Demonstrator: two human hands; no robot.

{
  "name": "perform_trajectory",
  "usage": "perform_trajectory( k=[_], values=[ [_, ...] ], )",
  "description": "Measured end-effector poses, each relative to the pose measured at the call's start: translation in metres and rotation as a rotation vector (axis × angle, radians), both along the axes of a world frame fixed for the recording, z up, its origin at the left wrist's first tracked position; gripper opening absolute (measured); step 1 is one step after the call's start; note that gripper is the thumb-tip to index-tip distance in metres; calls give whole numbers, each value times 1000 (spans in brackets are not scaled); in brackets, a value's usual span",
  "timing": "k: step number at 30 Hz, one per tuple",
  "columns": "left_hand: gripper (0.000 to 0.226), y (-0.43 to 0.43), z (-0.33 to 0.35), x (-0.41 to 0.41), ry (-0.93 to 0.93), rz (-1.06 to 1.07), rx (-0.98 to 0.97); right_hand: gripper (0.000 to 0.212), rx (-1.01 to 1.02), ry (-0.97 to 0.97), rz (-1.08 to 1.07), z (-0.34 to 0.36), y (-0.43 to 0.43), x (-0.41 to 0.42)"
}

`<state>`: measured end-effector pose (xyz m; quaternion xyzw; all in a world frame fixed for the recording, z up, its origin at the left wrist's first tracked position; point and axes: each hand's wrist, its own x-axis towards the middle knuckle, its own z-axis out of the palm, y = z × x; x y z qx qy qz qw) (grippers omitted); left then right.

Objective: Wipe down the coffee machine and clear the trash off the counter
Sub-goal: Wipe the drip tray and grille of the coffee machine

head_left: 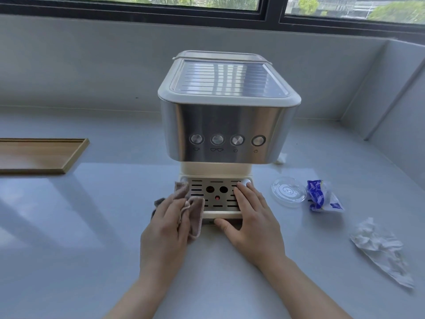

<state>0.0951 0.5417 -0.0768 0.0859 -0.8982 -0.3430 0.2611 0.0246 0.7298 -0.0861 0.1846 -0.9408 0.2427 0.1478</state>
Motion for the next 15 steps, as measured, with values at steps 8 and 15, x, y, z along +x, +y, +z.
perform_trajectory(
  k=[8, 15],
  values=[
    [22, -26, 8, -31, -63, 28, 43, 87, 7, -28, 14, 0, 1, -1],
    [11, -3, -2, 23, -46, 47, -145, 77, -42, -83, 71, 4, 5, 1]
  ],
)
